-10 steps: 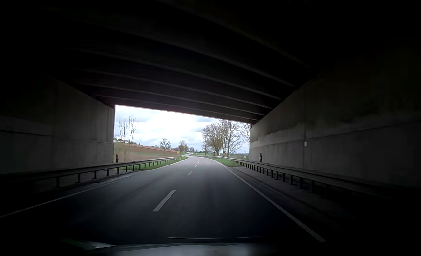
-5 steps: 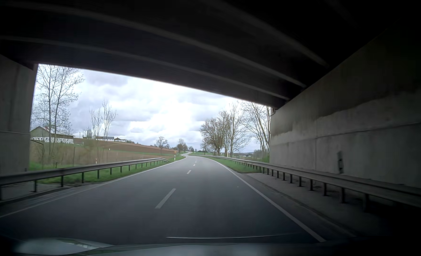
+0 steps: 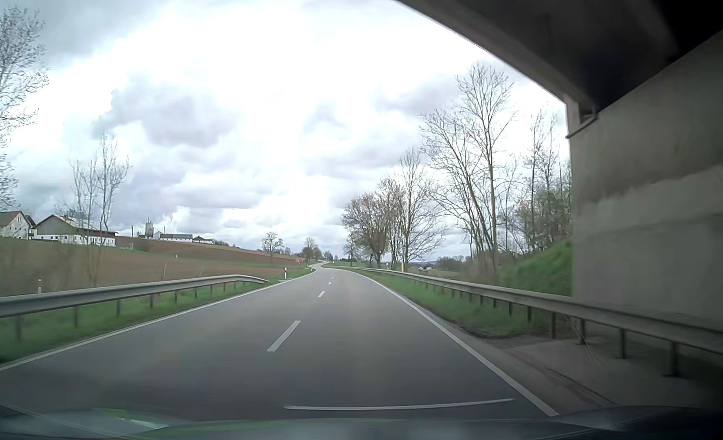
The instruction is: Follow the waypoints while adhering to traffic rules and regulations
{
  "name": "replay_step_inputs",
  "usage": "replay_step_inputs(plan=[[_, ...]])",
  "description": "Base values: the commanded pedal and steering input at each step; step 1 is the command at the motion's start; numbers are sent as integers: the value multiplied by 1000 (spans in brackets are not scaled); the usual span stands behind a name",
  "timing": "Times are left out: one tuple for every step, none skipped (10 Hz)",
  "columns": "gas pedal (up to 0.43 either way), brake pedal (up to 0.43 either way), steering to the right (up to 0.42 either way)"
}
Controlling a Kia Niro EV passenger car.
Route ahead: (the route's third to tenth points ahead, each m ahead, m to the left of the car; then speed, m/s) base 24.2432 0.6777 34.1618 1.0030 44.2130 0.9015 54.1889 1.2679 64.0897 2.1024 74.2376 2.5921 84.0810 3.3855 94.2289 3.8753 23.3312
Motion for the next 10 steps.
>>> replay_step_inputs(plan=[[220, 0, -3], [220, 0, -3], [220, 0, -4], [220, 0, -3], [220, 0, -3], [220, 0, -4], [220, 0, -4], [220, 0, -4], [220, 0, -4], [220, 0, -5]])
